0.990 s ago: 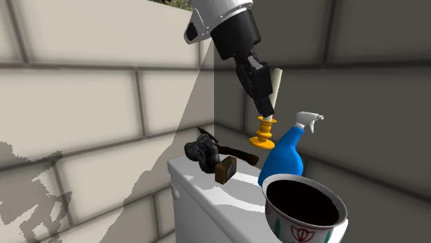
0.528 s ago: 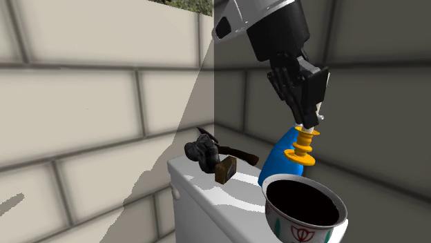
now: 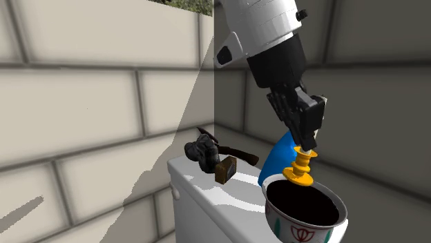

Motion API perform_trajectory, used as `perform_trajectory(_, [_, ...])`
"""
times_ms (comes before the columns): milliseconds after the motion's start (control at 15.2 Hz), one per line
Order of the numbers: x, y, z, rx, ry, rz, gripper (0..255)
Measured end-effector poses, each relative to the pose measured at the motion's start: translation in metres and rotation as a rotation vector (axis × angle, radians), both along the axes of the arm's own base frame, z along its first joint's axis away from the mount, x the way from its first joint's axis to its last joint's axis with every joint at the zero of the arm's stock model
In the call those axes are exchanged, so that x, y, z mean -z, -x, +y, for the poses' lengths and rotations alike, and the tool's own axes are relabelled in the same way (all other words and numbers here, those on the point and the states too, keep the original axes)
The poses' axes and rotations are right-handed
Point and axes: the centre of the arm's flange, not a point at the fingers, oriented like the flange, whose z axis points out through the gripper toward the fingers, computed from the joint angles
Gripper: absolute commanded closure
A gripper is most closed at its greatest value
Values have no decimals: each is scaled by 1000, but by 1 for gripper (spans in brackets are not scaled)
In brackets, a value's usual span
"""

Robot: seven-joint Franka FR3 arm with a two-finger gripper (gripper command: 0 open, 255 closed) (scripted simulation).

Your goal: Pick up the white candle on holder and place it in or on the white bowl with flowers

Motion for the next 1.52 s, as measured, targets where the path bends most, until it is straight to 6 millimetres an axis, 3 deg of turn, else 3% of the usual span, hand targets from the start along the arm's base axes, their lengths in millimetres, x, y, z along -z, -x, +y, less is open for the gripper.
perform_trajectory(330, [27, 0, 1, 0, 0, 0, 255])
perform_trajectory(726, [29, 1, 0, 0, 0, 0, 255])
perform_trajectory(792, [29, 1, 0, 0, 0, 0, 0])
perform_trajectory(1188, [29, 1, 0, 0, 0, 0, 0])
perform_trajectory(1518, [-11, -11, 14, 0, 1, -1, 0])
